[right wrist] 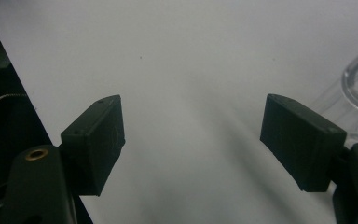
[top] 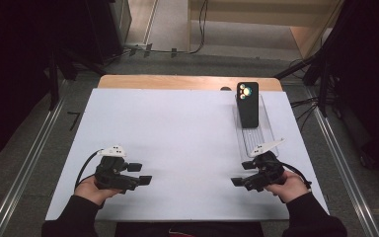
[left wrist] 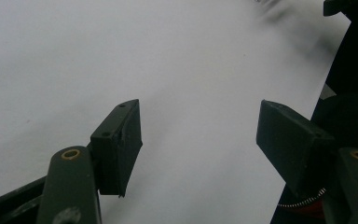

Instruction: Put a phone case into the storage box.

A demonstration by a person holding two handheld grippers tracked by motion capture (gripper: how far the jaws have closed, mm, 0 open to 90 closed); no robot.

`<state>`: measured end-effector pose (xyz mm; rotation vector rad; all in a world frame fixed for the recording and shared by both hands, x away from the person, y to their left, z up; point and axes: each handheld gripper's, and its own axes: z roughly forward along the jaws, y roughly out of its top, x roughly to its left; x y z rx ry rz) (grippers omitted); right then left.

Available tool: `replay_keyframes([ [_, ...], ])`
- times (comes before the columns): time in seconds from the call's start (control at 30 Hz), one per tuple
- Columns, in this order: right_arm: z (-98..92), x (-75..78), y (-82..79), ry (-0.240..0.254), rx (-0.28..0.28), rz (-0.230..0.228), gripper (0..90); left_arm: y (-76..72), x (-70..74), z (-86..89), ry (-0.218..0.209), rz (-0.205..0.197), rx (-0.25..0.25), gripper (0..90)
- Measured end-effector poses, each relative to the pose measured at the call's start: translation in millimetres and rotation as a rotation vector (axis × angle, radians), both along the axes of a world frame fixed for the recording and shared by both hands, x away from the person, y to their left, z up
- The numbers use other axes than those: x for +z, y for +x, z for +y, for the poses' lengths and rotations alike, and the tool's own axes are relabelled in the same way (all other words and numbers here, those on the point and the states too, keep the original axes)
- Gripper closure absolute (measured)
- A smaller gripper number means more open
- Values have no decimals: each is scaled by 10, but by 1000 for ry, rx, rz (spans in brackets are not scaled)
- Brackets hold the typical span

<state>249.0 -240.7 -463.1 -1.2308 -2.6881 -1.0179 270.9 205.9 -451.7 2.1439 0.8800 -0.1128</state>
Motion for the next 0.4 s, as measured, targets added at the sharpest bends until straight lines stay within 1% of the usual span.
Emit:
replay_keyframes([
  [0.07, -50, -24, -18, 3, -6, 12, 199, -8, -7, 13, 2, 2, -3, 305],
  [0.17, -108, -70, -45, -14, -8, 36, 198, -17, -23, 25, 5, 0, 1, 305],
  [0.3, -151, -112, -61, -28, -11, 43, 198, -33, -32, 25, 4, -4, -3, 305],
  [0.4, -156, -117, -56, -25, -16, 45, 197, -35, -40, 23, 4, -7, -4, 304],
])
